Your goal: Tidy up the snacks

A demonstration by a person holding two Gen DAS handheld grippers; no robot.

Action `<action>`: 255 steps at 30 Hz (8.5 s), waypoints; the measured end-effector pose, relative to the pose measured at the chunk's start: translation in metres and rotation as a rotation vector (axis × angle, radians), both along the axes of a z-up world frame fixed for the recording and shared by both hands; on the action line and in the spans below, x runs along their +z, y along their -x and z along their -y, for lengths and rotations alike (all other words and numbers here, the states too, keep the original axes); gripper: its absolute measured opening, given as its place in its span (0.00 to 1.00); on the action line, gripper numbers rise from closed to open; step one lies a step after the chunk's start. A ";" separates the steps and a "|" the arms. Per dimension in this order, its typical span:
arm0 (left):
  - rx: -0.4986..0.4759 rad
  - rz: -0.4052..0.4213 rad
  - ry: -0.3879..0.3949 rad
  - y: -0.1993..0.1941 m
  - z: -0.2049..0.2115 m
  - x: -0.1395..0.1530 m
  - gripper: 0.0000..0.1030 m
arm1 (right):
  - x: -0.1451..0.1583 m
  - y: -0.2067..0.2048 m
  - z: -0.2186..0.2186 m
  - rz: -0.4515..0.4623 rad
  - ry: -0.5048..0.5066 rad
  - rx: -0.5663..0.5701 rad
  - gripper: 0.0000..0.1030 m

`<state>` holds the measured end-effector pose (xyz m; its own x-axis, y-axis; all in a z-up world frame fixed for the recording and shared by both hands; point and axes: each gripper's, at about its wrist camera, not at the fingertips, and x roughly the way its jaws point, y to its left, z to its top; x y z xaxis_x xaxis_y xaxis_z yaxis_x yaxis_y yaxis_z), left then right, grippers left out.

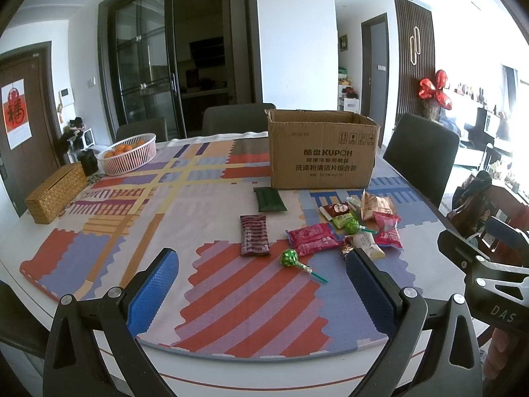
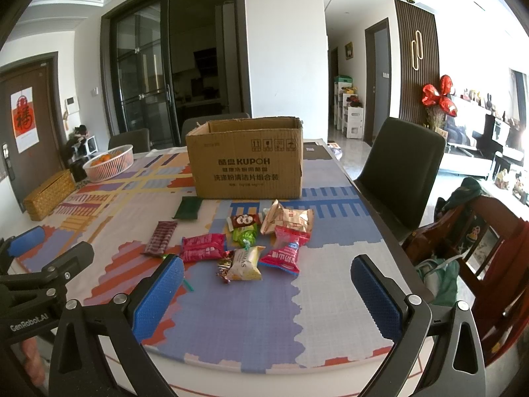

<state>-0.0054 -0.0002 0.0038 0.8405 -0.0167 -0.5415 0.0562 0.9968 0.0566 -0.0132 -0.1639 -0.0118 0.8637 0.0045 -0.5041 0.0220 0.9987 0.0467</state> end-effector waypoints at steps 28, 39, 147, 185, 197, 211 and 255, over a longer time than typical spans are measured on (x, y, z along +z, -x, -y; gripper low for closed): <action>-0.001 0.001 0.005 0.000 -0.002 0.000 1.00 | 0.000 0.001 -0.001 0.002 0.003 -0.001 0.99; 0.000 0.000 0.007 0.000 -0.002 -0.001 1.00 | -0.001 0.001 -0.001 0.001 0.004 0.000 0.99; -0.169 -0.309 0.032 -0.134 0.032 -0.102 0.21 | -0.099 -0.143 -0.021 -0.343 -0.063 0.156 0.35; -0.198 -0.070 0.072 -0.121 0.033 -0.012 0.20 | -0.022 -0.113 -0.015 -0.112 -0.070 0.174 0.33; -0.213 0.016 0.083 -0.167 0.031 0.034 0.20 | 0.026 -0.151 -0.012 0.025 -0.038 0.157 0.33; -0.253 0.004 0.022 -0.245 0.046 0.075 0.20 | 0.072 -0.224 -0.004 0.047 -0.005 0.164 0.33; -0.282 -0.022 0.046 -0.209 0.055 0.067 0.58 | 0.077 -0.203 0.020 -0.025 -0.008 0.077 0.58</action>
